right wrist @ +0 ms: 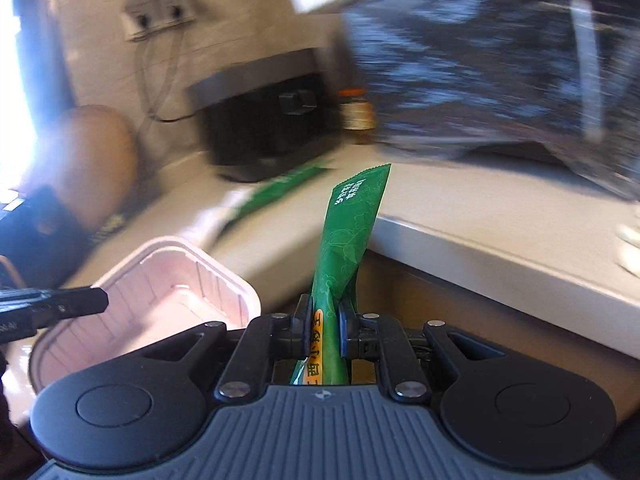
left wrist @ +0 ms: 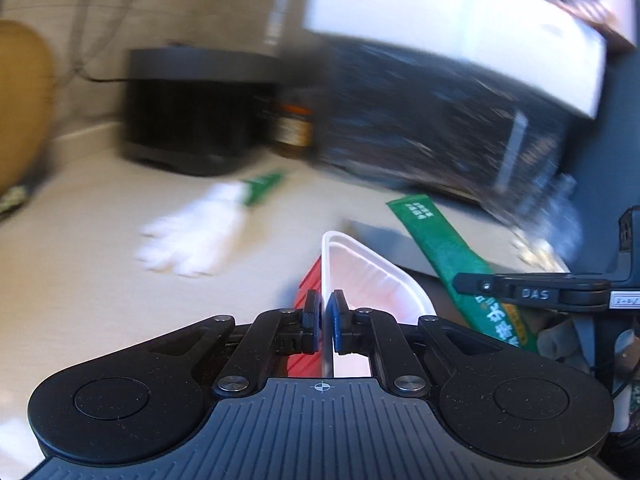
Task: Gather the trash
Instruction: 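Carry the tray and green packet with both tools down over the green bin, then open both tools to drop the tray and packet into the bin, then raise both tools back up to the countertop, then move the left tool to the white glove while the right tool approaches the other green packet, then grasp the white glove with the left tool while the right tool grasps the green packet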
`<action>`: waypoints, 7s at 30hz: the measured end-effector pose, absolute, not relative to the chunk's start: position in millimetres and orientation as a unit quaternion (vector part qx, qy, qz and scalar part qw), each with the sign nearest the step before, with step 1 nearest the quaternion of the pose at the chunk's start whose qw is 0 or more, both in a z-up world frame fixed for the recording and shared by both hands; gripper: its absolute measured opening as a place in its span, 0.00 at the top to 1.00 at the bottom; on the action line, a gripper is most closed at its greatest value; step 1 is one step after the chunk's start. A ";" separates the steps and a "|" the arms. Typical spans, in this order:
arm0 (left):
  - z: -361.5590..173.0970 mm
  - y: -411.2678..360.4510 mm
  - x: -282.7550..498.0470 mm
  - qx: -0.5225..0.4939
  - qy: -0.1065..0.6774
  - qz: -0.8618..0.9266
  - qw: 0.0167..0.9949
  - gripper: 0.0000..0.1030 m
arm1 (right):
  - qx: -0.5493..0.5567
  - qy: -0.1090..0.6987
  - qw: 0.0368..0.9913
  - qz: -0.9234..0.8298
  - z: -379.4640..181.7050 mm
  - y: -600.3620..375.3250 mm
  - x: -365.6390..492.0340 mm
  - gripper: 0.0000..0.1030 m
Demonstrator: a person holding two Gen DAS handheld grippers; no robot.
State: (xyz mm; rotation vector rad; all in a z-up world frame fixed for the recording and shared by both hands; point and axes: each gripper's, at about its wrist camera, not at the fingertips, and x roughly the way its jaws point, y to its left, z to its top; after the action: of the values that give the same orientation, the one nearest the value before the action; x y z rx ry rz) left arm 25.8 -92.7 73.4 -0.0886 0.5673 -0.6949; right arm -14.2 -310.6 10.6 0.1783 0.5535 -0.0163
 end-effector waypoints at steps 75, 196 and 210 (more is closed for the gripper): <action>-134.7 -177.1 32.5 -0.098 0.384 -0.375 0.838 0.82 | 0.061 0.469 0.873 -0.120 -225.6 -366.4 22.9 0.45; 8.1 -49.1 157.9 0.128 0.343 -0.290 0.884 0.82 | -0.016 0.353 0.934 0.045 8.4 -184.9 202.8 0.28; 4.8 -43.6 157.4 0.100 0.335 -0.291 0.890 0.86 | -0.031 0.386 0.919 0.074 -2.6 -172.7 216.9 0.69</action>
State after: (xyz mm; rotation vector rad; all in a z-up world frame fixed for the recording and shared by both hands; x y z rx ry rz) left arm 157.4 -43.6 4.8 0.2074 0.6962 -0.6044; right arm 216.9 -172.7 -2.6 -0.0627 0.7926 0.1528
